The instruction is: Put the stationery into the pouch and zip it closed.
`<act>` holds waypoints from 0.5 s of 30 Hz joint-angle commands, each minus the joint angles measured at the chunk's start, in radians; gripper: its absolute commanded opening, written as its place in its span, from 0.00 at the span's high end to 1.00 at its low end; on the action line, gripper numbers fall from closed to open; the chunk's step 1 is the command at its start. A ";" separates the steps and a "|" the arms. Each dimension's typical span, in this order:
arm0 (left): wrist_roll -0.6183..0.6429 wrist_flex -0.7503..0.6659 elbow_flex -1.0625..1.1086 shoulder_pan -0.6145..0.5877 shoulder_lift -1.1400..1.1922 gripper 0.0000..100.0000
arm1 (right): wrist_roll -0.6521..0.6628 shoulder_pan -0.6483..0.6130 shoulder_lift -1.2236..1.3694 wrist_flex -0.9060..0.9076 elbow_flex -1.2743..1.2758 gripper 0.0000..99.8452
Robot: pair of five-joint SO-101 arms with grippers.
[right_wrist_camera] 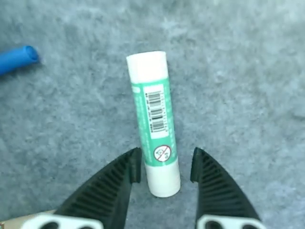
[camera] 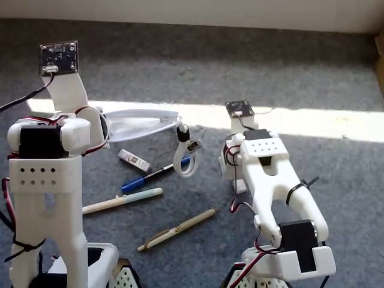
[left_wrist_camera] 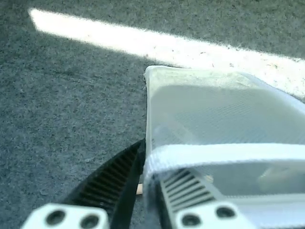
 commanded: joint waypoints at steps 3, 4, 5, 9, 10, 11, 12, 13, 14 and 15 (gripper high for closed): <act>0.005 -0.014 0.010 0.008 0.016 0.99 | -0.011 -0.030 -0.038 0.008 -0.058 0.84; 0.005 -0.014 0.010 0.008 0.016 0.99 | -0.011 -0.036 -0.022 0.010 -0.074 0.84; 0.005 -0.014 0.010 0.008 0.016 0.99 | -0.011 -0.042 -0.001 0.010 -0.093 0.84; 0.005 -0.014 0.010 -0.008 0.016 0.99 | -0.011 -0.064 0.137 0.012 -0.220 0.84; 0.005 -0.014 0.010 -0.019 0.016 0.99 | -0.012 -0.067 0.171 0.012 -0.251 0.84; 0.005 -0.014 0.010 -0.030 0.016 0.99 | -0.012 -0.068 0.202 0.013 -0.283 0.84; 0.005 -0.014 0.010 -0.041 0.016 0.99 | -0.012 -0.070 0.226 0.013 -0.306 0.84; 0.005 -0.014 0.010 -0.048 0.016 0.99 | -0.012 -0.070 0.248 0.012 -0.329 0.84; 0.005 -0.014 0.012 -0.051 0.016 0.99 | -0.012 -0.070 0.268 0.012 -0.348 0.84; 0.005 -0.014 0.012 -0.051 0.016 0.99 | -0.012 -0.068 0.285 0.012 -0.363 0.84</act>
